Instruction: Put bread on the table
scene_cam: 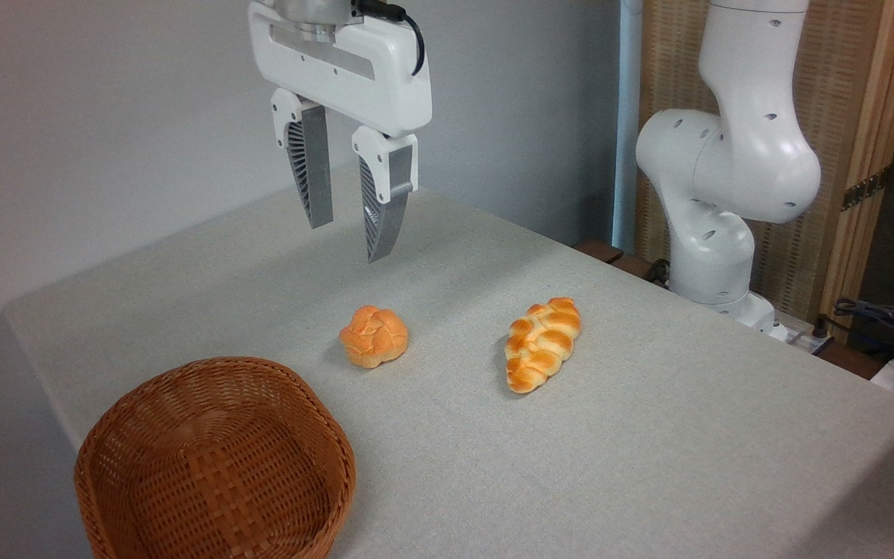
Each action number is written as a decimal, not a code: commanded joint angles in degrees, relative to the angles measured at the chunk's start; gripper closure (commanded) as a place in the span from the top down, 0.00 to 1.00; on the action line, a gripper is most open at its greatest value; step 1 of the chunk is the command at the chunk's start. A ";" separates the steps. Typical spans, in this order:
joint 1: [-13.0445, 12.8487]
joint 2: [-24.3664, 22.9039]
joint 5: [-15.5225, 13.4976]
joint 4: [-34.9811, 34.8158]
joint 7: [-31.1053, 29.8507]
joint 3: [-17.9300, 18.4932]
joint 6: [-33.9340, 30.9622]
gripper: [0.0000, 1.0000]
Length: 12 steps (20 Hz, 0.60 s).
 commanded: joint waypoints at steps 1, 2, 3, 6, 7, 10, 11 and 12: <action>-0.73 2.29 -0.15 3.53 -0.85 0.66 -3.85 1.00; -0.73 3.34 -0.15 5.20 -0.85 0.66 -5.69 1.00; -0.73 4.49 -0.15 6.87 -0.85 0.66 -7.54 1.00; -0.73 5.47 0.12 8.20 0.02 0.14 -8.96 1.00; -0.73 5.55 0.81 8.20 0.46 -0.04 -8.62 1.00; -0.73 5.82 2.05 8.20 1.43 -0.04 -8.09 1.00; -0.73 5.99 2.05 8.29 1.43 0.05 -8.00 1.00; -0.73 6.43 2.05 8.55 1.43 0.22 -8.00 1.00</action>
